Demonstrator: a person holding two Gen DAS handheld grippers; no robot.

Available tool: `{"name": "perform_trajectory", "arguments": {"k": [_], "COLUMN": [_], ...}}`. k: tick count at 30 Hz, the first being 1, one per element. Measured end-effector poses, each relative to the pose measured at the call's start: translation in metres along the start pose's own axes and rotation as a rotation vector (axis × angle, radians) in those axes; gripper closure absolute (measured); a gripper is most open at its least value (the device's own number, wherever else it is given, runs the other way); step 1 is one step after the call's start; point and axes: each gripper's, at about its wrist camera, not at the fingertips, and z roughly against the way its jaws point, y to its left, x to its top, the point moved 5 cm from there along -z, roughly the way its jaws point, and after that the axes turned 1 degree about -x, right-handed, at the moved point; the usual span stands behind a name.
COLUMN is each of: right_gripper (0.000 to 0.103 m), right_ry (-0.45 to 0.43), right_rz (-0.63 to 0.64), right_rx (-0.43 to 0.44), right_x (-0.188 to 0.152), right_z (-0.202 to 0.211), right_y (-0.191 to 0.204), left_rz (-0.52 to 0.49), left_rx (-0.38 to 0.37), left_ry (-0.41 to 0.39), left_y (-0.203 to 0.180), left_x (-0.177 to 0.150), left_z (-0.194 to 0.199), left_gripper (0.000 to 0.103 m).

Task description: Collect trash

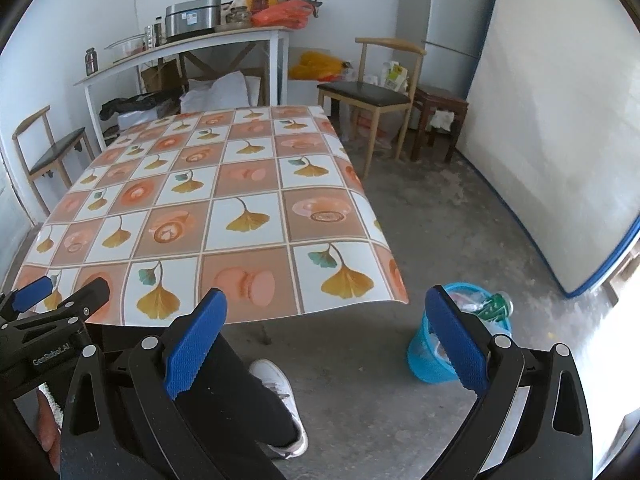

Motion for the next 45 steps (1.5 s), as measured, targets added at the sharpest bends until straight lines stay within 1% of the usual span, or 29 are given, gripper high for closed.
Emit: {"name": "perform_trajectory", "arguments": {"k": [5,11,18,28,45], "right_gripper": [0.007,0.007,0.007,0.007,0.007], "right_ry": [0.012,0.009,0.01,0.009,0.023], "right_rz": [-0.007,-0.016,-0.035,-0.05,-0.069], "right_rx": [-0.005,-0.011,-0.022,-0.027,-0.032], "right_x": [-0.003,-0.006,-0.008,-0.011,-0.012], "right_z": [0.0,0.003,0.004,0.004,0.003], "right_y": [-0.002,-0.006,-0.014,-0.02,-0.028], "left_rz": [-0.018,-0.047,-0.062,-0.073,-0.092], "left_rx": [0.004,-0.01,-0.013,0.0,0.034], "left_ry": [0.011,0.025,0.02,0.01,0.009], "left_y": [-0.002,-0.008,-0.013,-0.014,-0.004], "left_x": [-0.002,-0.006,-0.007,-0.005,-0.002], "left_z": [-0.001,-0.001,0.002,0.006,0.009], "left_gripper": [0.005,0.005,0.005,0.005,0.005]}}
